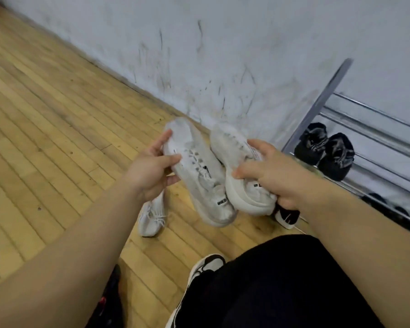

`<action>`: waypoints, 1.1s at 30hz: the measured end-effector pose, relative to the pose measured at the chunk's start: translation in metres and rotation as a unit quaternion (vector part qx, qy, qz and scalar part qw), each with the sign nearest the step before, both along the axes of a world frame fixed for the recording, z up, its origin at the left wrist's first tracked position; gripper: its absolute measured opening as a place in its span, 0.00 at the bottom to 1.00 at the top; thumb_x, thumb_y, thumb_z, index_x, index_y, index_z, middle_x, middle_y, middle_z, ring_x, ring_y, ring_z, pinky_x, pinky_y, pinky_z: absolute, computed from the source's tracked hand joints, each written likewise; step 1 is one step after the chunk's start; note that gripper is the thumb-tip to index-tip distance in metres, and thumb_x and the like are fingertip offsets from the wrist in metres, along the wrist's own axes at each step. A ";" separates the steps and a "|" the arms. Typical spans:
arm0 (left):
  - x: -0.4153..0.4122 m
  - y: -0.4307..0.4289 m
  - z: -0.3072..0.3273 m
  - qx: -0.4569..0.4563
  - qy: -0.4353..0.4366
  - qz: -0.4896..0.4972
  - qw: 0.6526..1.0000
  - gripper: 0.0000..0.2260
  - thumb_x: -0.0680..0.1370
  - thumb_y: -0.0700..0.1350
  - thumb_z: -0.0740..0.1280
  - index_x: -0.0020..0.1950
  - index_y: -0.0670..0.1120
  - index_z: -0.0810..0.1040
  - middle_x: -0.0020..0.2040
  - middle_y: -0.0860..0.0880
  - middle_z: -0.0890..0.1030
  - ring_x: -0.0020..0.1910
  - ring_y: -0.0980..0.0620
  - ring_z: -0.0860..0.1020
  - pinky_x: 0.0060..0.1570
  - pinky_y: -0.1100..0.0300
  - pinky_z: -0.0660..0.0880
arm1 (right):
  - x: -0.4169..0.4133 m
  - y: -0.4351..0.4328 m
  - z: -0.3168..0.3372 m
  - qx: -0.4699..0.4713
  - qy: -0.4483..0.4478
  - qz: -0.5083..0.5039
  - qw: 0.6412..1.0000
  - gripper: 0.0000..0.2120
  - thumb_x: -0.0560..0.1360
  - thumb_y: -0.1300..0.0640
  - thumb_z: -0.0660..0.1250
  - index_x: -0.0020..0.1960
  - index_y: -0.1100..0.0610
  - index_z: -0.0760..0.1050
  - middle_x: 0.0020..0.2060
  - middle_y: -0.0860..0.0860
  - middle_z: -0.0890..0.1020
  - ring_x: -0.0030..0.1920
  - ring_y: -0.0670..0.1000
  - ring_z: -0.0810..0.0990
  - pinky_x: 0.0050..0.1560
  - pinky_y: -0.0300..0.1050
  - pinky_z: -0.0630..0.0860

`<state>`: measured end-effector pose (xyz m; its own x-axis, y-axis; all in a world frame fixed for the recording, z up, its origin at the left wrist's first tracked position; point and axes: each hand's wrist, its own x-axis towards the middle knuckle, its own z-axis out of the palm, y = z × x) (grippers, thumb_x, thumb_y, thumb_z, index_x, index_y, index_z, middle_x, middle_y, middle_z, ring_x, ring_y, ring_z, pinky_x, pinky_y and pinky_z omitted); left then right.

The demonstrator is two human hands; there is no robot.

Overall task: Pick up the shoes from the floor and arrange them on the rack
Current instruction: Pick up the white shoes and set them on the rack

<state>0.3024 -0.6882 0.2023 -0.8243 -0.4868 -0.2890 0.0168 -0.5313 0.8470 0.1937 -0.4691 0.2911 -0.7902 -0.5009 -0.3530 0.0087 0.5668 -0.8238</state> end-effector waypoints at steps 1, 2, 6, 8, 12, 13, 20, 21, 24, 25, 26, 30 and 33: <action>-0.016 0.014 0.017 -0.015 0.014 -0.022 1.000 0.31 0.81 0.30 0.65 0.77 0.59 0.71 0.62 0.48 0.82 0.46 0.49 0.86 0.50 0.44 0.84 | -0.007 0.022 0.014 -0.003 0.025 -0.009 1.000 0.52 0.59 0.51 0.82 0.79 0.37 0.63 0.74 0.47 0.72 0.65 0.53 0.79 0.66 0.56 0.77; -0.032 0.029 0.034 -0.027 0.028 -0.048 0.998 0.31 0.81 0.30 0.64 0.78 0.58 0.70 0.61 0.48 0.82 0.46 0.48 0.85 0.51 0.42 0.83 | -0.013 0.045 0.027 -0.008 0.042 -0.019 0.999 0.52 0.58 0.51 0.82 0.79 0.37 0.64 0.73 0.47 0.74 0.64 0.53 0.80 0.66 0.56 0.78; -0.101 0.106 0.086 -0.072 0.061 -0.149 0.984 0.33 0.81 0.30 0.65 0.79 0.58 0.68 0.62 0.48 0.83 0.50 0.46 0.83 0.55 0.41 0.81 | -0.033 0.143 0.065 -0.021 0.095 -0.093 0.991 0.49 0.62 0.54 0.83 0.77 0.36 0.65 0.60 0.43 0.82 0.52 0.49 0.86 0.56 0.54 0.82; -0.136 0.149 0.110 -0.101 0.073 -0.202 0.972 0.34 0.80 0.29 0.66 0.80 0.58 0.68 0.65 0.48 0.82 0.49 0.47 0.84 0.46 0.47 0.83 | -0.042 0.190 0.073 -0.036 0.115 -0.146 0.982 0.46 0.66 0.57 0.82 0.76 0.35 0.65 0.58 0.43 0.82 0.47 0.50 0.86 0.48 0.49 0.80; -0.196 0.233 0.153 -0.140 0.091 -0.273 0.947 0.37 0.79 0.27 0.67 0.81 0.58 0.66 0.70 0.48 0.76 0.51 0.47 0.83 0.42 0.53 0.82 | -0.061 0.272 0.069 -0.089 0.127 -0.267 0.951 0.47 0.61 0.53 0.83 0.75 0.34 0.66 0.56 0.46 0.83 0.48 0.56 0.84 0.42 0.53 0.78; -0.210 0.252 0.161 -0.148 0.092 -0.285 0.943 0.38 0.79 0.27 0.67 0.81 0.59 0.66 0.72 0.48 0.75 0.53 0.46 0.83 0.44 0.51 0.82 | -0.067 0.288 0.066 -0.109 0.124 -0.291 0.942 0.46 0.65 0.55 0.82 0.76 0.36 0.66 0.60 0.47 0.82 0.50 0.55 0.84 0.41 0.51 0.80; -0.293 0.350 0.180 -0.130 0.077 -0.294 0.944 0.33 0.79 0.27 0.66 0.76 0.58 0.74 0.63 0.45 0.82 0.45 0.46 0.83 0.39 0.51 0.84 | -0.129 0.365 0.061 -0.199 0.128 -0.387 0.891 0.46 0.70 0.61 0.79 0.80 0.39 0.60 0.59 0.44 0.80 0.53 0.52 0.85 0.58 0.65 0.82; -0.306 0.361 0.182 -0.127 0.075 -0.285 0.947 0.32 0.79 0.27 0.66 0.75 0.57 0.74 0.62 0.45 0.83 0.45 0.46 0.84 0.39 0.50 0.84 | -0.139 0.372 0.062 -0.201 0.137 -0.393 0.887 0.47 0.72 0.63 0.77 0.81 0.39 0.59 0.58 0.42 0.79 0.52 0.51 0.85 0.59 0.65 0.81; -0.346 0.384 0.184 -0.130 0.082 -0.236 0.959 0.28 0.79 0.29 0.68 0.74 0.54 0.75 0.57 0.45 0.84 0.45 0.49 0.85 0.41 0.51 0.85 | -0.172 0.384 0.055 -0.234 0.140 -0.410 0.871 0.44 0.72 0.63 0.77 0.81 0.41 0.62 0.58 0.45 0.82 0.54 0.51 0.85 0.59 0.60 0.82; -0.358 0.391 0.182 -0.161 0.090 -0.220 0.958 0.28 0.79 0.32 0.70 0.75 0.53 0.73 0.59 0.44 0.83 0.49 0.49 0.85 0.46 0.50 0.84 | -0.180 0.385 0.050 -0.243 0.138 -0.416 0.866 0.44 0.70 0.60 0.78 0.79 0.40 0.64 0.60 0.46 0.82 0.56 0.52 0.85 0.60 0.59 0.82; -0.368 0.397 0.176 -0.212 0.093 -0.208 0.950 0.29 0.79 0.35 0.71 0.77 0.53 0.71 0.64 0.44 0.80 0.55 0.47 0.84 0.53 0.49 0.83 | -0.187 0.387 0.044 -0.245 0.142 -0.422 0.861 0.43 0.67 0.56 0.80 0.78 0.39 0.67 0.63 0.46 0.82 0.58 0.52 0.85 0.61 0.59 0.81; -0.369 0.420 0.145 -0.445 0.089 -0.249 0.856 0.30 0.80 0.46 0.72 0.80 0.56 0.67 0.76 0.50 0.72 0.72 0.48 0.74 0.72 0.48 0.72 | -0.202 0.387 0.024 -0.265 0.171 -0.434 0.844 0.34 0.59 0.39 0.79 0.65 0.34 0.75 0.66 0.43 0.79 0.63 0.49 0.82 0.65 0.58 0.79; -0.358 0.422 0.127 -0.494 0.086 -0.254 0.827 0.28 0.81 0.50 0.69 0.80 0.56 0.67 0.78 0.51 0.66 0.74 0.51 0.69 0.74 0.57 0.65 | -0.204 0.389 0.015 -0.235 0.182 -0.463 0.835 0.35 0.60 0.33 0.76 0.65 0.33 0.73 0.68 0.44 0.76 0.64 0.49 0.79 0.64 0.58 0.79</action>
<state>-0.0561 -0.2666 0.3293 -0.9827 0.0073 0.1853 0.1692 0.4439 0.8800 -0.0098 -0.0803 0.3065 -0.9274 0.3696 0.0586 -0.0356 0.0686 -0.9970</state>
